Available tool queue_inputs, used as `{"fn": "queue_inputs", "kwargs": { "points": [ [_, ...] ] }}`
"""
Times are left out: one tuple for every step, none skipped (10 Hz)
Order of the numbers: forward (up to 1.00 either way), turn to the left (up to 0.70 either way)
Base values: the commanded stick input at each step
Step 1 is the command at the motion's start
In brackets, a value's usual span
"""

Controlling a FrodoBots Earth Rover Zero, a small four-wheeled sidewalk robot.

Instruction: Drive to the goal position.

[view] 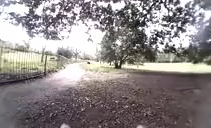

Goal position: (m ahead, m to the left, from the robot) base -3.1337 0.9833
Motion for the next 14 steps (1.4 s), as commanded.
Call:
{"fn": "queue_inputs", "kwargs": {
  "points": [
    [0.7, 0.01],
    [0.7, 0.01],
    [0.7, 0.01],
    [0.7, 0.01],
    [0.7, 0.01],
    [0.7, -0.16],
    [0.7, -0.3],
    [0.7, -0.34],
    [0.65, -0.32],
    [0.35, -0.48],
    [0.0, -0.7],
    [0.0, -0.7],
    [0.0, -0.7],
    [0.0, -0.7]
  ]
}}
